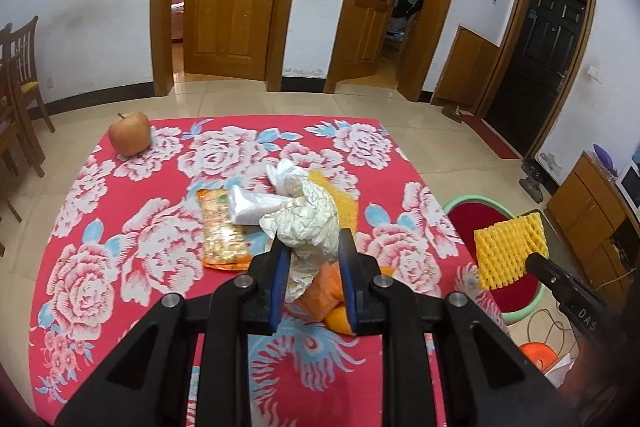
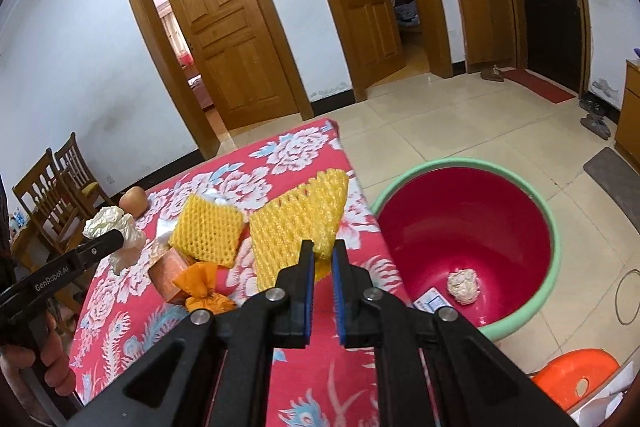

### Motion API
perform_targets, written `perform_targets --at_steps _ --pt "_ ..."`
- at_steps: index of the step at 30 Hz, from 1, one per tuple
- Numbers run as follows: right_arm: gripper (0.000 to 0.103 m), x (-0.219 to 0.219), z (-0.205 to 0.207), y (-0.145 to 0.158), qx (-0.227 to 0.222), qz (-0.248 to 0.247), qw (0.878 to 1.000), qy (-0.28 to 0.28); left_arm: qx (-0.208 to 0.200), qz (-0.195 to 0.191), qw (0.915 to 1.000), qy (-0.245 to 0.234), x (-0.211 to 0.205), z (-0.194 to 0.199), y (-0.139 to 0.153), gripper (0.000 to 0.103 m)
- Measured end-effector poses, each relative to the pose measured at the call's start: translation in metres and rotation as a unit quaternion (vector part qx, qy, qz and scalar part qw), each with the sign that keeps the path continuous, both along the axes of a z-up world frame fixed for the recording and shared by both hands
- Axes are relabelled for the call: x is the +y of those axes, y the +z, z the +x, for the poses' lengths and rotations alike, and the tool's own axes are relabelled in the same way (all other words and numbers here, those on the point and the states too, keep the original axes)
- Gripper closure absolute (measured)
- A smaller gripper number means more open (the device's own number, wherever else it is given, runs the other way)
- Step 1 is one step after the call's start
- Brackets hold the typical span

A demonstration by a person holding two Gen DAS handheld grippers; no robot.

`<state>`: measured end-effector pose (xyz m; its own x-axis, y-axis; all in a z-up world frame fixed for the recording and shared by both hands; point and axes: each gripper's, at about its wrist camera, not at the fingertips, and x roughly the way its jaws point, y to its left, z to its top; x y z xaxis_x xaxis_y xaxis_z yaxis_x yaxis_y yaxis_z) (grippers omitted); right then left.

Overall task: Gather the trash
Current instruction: 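Carry the foam net and the crumpled plastic over the red basin with both tools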

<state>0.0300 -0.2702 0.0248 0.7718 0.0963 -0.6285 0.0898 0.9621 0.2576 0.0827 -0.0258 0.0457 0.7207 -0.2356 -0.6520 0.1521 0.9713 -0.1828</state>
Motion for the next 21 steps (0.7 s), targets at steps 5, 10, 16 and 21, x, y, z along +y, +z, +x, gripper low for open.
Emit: perform_targets --at_steps 5,10,16,21 --pt "0.093 -0.016 -0.006 -0.004 0.001 0.004 1.0 -0.02 0.002 0.0 0.9999 -0.017 -0.017 0.0 -0.001 0.08" --pt "0.093 -0.034 -0.009 -0.011 0.007 0.014 0.999 -0.04 0.003 -0.001 0.9994 -0.035 -0.034 0.001 -0.002 0.08" --pt "0.093 -0.054 -0.014 -0.022 0.019 0.024 0.997 -0.07 0.006 0.004 0.9977 -0.067 -0.066 0.005 -0.004 0.08" --pt "0.093 -0.071 -0.017 -0.03 0.028 0.025 0.995 -0.092 0.008 0.004 0.9952 -0.097 -0.095 0.007 -0.007 0.08"
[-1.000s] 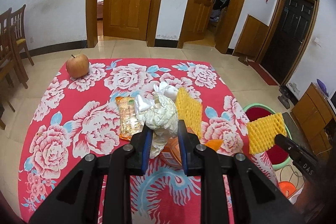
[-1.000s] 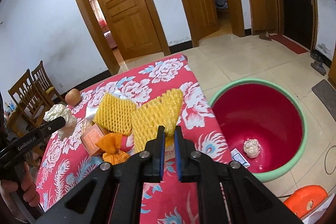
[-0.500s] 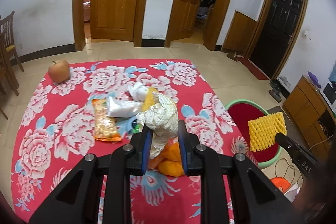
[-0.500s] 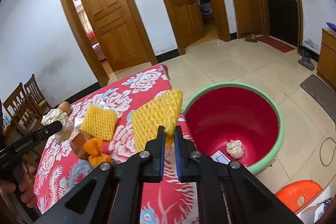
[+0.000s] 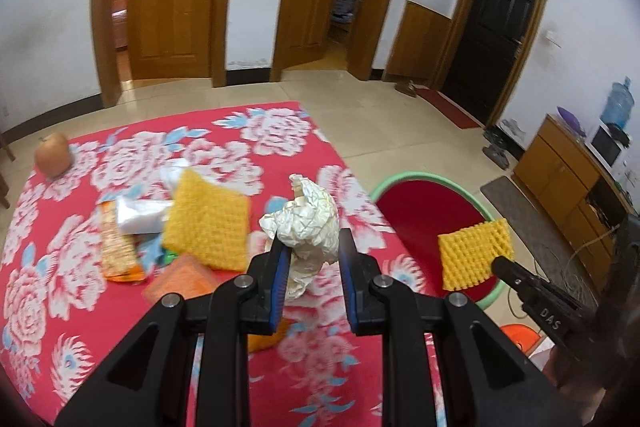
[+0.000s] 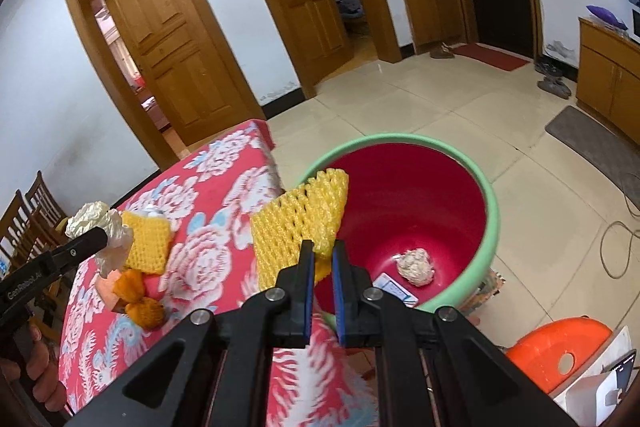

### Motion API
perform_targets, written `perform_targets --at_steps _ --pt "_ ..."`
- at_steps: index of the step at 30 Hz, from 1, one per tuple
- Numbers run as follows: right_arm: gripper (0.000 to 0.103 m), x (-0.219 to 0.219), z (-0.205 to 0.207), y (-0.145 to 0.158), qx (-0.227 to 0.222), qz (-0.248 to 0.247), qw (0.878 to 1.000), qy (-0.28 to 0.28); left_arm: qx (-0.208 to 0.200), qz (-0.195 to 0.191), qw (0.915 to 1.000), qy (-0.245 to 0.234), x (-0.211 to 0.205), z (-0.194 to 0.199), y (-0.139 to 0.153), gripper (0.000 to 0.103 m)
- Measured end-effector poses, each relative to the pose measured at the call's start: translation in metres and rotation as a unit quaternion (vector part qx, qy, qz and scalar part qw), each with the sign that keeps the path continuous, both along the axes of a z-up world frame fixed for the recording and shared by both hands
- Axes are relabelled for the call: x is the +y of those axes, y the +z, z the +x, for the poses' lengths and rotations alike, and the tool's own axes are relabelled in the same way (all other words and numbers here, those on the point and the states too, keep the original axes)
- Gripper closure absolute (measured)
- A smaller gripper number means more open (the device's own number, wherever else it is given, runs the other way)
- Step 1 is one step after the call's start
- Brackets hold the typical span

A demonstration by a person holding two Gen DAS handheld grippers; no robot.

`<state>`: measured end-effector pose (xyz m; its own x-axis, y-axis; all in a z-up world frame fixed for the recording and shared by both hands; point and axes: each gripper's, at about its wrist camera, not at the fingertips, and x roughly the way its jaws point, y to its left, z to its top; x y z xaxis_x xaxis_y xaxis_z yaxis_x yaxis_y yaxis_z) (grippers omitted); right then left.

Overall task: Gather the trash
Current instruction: 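Carry the foam net and the crumpled plastic over the red basin with both tools, then open both tools over the red basin to drop the foam net and plastic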

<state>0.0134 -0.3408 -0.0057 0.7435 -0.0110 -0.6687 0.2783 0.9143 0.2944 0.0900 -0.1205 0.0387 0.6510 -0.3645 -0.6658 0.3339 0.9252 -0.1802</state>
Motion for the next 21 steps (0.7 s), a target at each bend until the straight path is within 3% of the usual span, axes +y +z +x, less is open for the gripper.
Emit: perform_targets --at_steps 12,21 --pt "0.089 -0.04 0.001 -0.029 0.03 0.029 0.998 -0.055 0.008 0.015 0.9976 -0.067 -0.06 0.005 -0.017 0.08" --pt "0.078 -0.059 0.0 -0.039 0.038 0.048 0.995 -0.08 0.022 0.013 0.9948 -0.099 -0.091 0.011 -0.027 0.08"
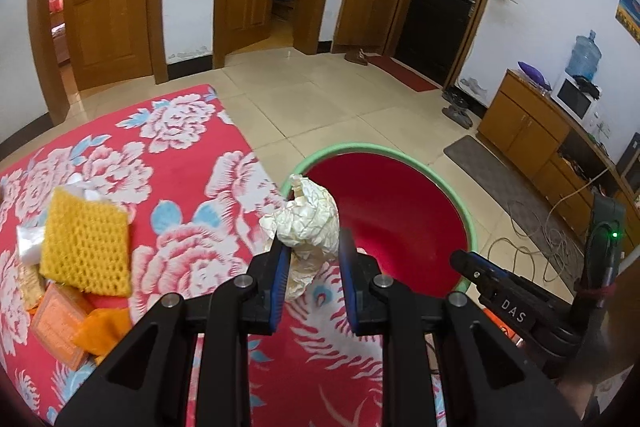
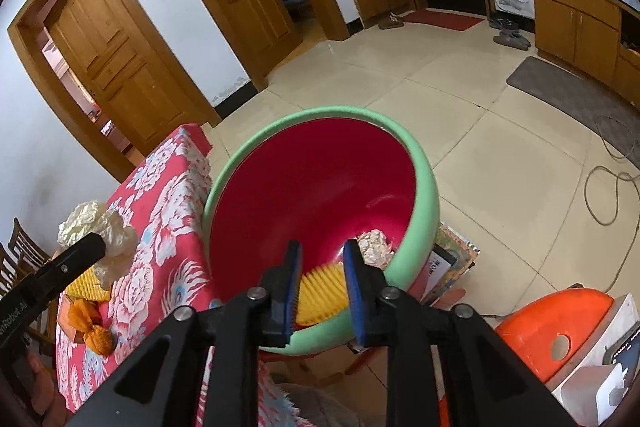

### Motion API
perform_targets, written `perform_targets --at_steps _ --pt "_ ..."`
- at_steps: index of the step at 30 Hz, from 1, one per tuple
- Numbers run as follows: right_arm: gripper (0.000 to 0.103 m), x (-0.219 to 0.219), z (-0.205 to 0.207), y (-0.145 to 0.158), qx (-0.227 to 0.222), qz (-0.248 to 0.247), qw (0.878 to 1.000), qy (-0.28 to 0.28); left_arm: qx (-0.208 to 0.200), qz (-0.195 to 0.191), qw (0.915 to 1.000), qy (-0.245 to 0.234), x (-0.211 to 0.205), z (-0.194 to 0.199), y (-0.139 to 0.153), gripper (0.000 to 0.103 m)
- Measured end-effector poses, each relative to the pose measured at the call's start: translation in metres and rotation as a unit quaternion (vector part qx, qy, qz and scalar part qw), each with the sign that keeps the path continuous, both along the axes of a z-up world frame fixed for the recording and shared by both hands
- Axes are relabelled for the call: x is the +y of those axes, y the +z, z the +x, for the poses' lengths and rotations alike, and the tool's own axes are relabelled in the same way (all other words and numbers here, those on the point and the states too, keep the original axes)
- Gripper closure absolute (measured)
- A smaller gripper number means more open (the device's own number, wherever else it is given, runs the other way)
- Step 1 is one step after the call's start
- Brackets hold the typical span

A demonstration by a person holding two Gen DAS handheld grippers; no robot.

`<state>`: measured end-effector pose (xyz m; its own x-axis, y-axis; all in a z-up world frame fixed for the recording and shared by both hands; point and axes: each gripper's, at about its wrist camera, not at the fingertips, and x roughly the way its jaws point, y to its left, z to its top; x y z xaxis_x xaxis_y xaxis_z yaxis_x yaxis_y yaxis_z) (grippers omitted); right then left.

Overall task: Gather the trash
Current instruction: 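Open both tools over the red basin to drop the foam net and plastic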

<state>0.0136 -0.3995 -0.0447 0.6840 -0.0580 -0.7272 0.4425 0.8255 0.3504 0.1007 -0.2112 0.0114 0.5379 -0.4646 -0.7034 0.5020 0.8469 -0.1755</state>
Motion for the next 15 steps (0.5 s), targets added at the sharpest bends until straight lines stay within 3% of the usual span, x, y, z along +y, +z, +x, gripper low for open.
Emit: perform_targets --at_steps 2,4,7,10,11,12,15 --pt "0.072 -0.002 -0.002 0.001 -0.003 0.001 1.0 -0.003 0.0 0.005 1.0 -0.007 -0.008 0.002 -0.003 0.08" --pt "0.053 -0.006 -0.002 0.001 -0.004 0.009 1.0 -0.001 0.001 0.014 0.9998 -0.014 -0.016 0.006 -0.007 0.08" --pt "0.051 -0.011 -0.003 0.0 0.0 0.01 1.0 -0.01 0.008 0.017 0.9996 -0.024 -0.028 0.014 -0.013 0.08" --pt "0.045 -0.016 -0.005 -0.002 0.002 0.016 1.0 -0.019 0.008 0.017 0.9996 -0.023 -0.035 0.017 -0.015 0.059" --pt "0.045 -0.018 -0.006 -0.003 0.003 0.016 1.0 -0.023 0.006 0.02 0.9996 -0.02 -0.036 0.018 -0.015 0.048" --pt "0.044 -0.02 -0.006 -0.003 0.004 0.016 1.0 -0.025 0.0 0.023 0.9996 -0.015 -0.037 0.017 -0.015 0.043" --pt "0.044 -0.023 -0.007 -0.004 0.005 0.021 0.999 -0.03 -0.005 0.023 0.9996 -0.013 -0.037 0.017 -0.014 0.043"
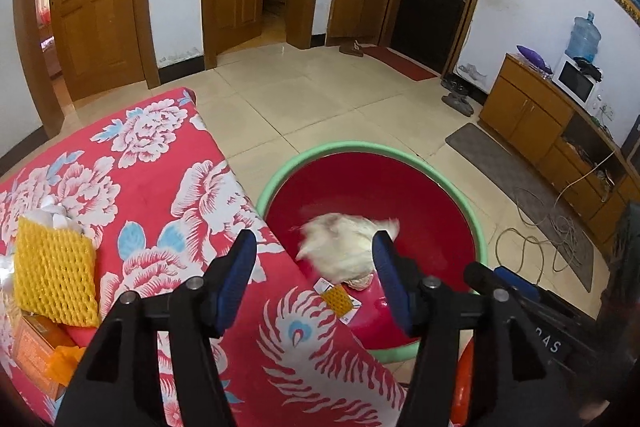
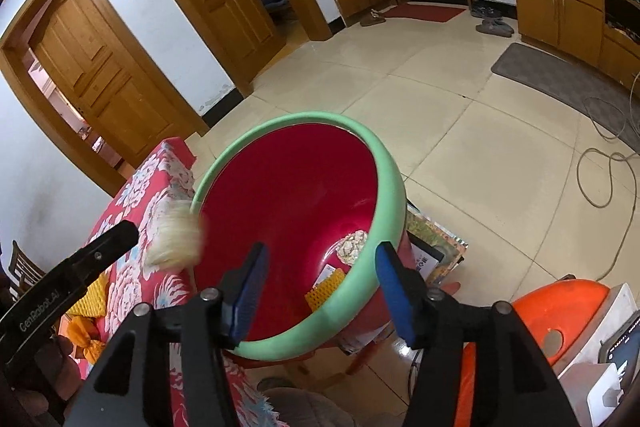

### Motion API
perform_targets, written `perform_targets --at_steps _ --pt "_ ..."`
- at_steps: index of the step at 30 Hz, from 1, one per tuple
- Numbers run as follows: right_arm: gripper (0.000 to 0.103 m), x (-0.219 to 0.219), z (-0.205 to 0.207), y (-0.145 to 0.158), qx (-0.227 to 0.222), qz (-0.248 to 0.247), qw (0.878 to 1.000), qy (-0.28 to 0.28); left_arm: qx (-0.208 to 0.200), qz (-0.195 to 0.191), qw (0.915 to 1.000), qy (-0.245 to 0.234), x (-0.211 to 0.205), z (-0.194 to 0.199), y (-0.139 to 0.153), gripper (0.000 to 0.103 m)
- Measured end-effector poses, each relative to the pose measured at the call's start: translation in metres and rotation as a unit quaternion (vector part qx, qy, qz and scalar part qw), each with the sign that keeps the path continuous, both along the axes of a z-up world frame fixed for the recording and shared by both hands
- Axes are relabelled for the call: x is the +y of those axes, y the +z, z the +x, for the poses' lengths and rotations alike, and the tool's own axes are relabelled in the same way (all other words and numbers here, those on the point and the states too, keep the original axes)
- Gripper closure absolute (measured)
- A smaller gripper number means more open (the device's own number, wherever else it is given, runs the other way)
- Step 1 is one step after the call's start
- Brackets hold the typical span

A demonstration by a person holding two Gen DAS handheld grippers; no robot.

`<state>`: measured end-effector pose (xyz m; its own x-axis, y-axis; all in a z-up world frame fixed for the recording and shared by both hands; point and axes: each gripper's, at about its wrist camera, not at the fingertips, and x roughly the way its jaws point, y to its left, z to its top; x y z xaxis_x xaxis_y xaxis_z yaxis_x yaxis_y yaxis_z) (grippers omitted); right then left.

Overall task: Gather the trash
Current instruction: 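Open both tools over the red basin to drop the foam net and plastic, then move both tools back over the table toward the remaining items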

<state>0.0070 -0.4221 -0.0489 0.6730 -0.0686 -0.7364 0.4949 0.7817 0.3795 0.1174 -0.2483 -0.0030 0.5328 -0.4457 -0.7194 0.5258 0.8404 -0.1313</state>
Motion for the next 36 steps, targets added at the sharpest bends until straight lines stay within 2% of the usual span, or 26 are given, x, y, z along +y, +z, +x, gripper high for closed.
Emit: perform_targets --at_steps 10,20,36 --pt "0.042 0.007 -0.005 0.009 -0.011 -0.003 1.0 0.011 -0.001 -0.004 0.9996 0.029 0.026 -0.004 0.01 0.042" --pt "0.04 0.034 -0.01 0.028 -0.029 -0.007 0.999 0.03 -0.011 -0.008 0.9978 0.065 0.069 -0.016 0.024 0.042" --pt "0.035 0.074 -0.014 0.046 -0.047 -0.005 0.996 0.072 -0.03 -0.003 0.9891 0.144 0.147 -0.035 0.037 0.042"
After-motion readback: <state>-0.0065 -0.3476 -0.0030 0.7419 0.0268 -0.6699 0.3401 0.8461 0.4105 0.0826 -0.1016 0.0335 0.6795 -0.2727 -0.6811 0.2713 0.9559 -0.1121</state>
